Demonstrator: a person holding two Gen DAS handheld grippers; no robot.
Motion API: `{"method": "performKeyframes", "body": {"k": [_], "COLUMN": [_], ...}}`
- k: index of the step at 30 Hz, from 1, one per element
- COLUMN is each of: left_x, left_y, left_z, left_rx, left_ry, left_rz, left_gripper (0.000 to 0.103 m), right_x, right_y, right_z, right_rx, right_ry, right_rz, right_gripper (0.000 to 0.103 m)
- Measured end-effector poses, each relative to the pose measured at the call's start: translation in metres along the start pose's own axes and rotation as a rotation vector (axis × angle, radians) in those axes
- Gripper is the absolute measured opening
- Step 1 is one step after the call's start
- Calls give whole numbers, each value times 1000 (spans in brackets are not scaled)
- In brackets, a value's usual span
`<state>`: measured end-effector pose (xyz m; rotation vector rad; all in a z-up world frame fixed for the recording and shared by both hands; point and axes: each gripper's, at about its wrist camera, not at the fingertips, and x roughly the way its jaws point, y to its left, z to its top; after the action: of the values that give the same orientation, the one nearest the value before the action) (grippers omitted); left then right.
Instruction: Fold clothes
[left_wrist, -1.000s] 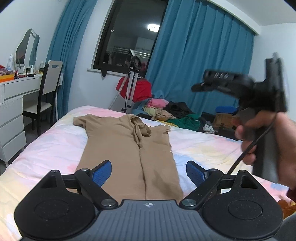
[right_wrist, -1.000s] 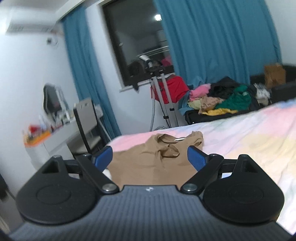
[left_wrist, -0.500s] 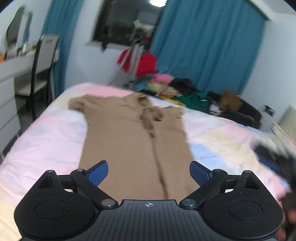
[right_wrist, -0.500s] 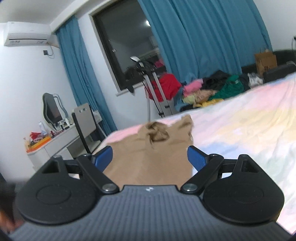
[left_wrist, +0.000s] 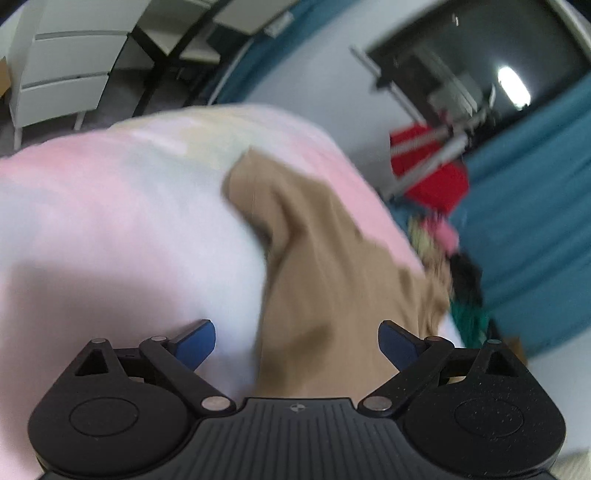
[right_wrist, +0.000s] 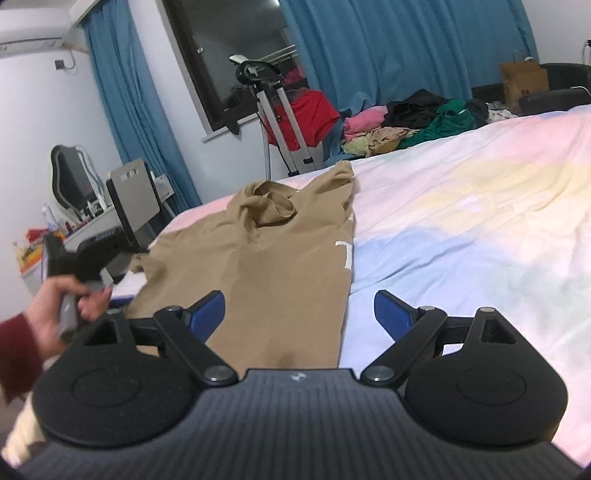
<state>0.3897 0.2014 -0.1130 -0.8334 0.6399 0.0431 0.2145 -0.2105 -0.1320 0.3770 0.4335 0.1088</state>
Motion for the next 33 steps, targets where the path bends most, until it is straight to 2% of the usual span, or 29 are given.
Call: {"method": "performKeyframes", "body": {"k": [4,6,8,11,12,13,14,18,23,26,29,33], "left_x": [32,46,54,60,62,64,62,48,16,2,1,12], "left_y": [-9,-15,-21,-26,-28,-30,-37,-74,-148,-206,-257,-308], "left_z": [13,21,27,32,34,36,35,27,3,-31,-70,-138], "left_rx": [70,116,160,179,186,193,229,407,636,828,910,999], "left_ry": [-113,-154,-165,-171,-173,-175,-181,-211,-269,-292,-270,-199], "left_rz": [0,10,43,73,83,93,103,144,135,121,76,1], "left_gripper": [97,95,82,55,39,12,3,3,3,3,3,3], "right_x": [29,42,51,54,54,53,51,42,27,21,17,16], "right_y": [-19,-25,-28,-34,-36,-38,-39,-41,-39,-41,-42,-49], "right_z": [-5,-7,-8,-6,-5,-4,-4,2,10,12,12,12], "right_rx": [111,126,133,153,162,168,173,175,150,149,133,142], "right_ry": [23,27,29,34,32,29,25,7,-31,-45,-65,-77], "right_rz": [25,21,15,8,6,3,-1,-10,-33,-40,-50,-62], "right_gripper": [89,89,89,89,89,89,89,89,89,89,89,89]}}
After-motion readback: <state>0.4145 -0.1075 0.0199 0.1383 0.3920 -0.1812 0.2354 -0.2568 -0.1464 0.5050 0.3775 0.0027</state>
